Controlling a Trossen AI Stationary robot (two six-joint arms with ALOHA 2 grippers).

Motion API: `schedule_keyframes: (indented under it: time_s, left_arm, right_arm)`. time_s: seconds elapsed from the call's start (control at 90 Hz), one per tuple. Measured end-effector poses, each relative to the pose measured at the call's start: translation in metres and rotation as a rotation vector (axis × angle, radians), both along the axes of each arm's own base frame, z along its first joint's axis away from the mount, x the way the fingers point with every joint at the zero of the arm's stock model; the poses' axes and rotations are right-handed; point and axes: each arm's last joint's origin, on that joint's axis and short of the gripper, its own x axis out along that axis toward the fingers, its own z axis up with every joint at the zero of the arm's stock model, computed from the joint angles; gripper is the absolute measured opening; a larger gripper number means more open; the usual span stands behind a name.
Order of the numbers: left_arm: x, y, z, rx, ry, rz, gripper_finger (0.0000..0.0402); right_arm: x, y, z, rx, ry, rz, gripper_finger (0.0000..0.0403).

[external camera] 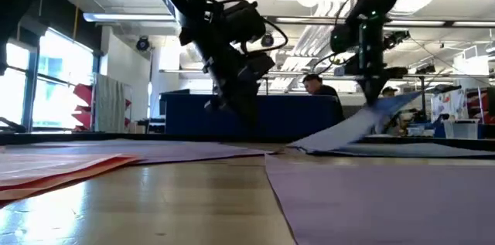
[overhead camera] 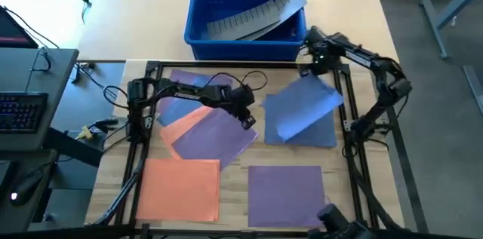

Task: Organize paper
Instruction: Stack the blue paper on top of the blue paper

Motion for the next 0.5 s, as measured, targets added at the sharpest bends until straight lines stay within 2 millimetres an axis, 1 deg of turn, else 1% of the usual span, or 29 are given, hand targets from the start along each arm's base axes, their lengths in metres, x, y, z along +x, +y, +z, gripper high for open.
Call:
schedule_keyframes:
  time_s: [0.167, 0.278, 0.367, 0.5]
  left_arm:
    - [0.002, -0.002, 0.001, 0.045, -0.011, -0.064, 0.0]
    - [0.004, -0.001, 0.001, 0.1, -0.028, -0.098, 0.0]
    - [0.007, 0.0, -0.002, 0.117, -0.039, -0.118, 0.0]
    - [0.012, 0.001, -0.01, 0.133, -0.057, -0.143, 0.0]
  right_arm:
    - [-0.022, 0.019, 0.023, -0.011, 0.085, -0.136, 0.0]
    - [-0.025, 0.034, 0.03, -0.026, 0.087, -0.192, 0.0]
    - [-0.023, 0.046, 0.027, -0.016, 0.091, -0.259, 0.0]
    - [-0.018, 0.068, 0.019, 0.024, 0.13, -0.279, 0.0]
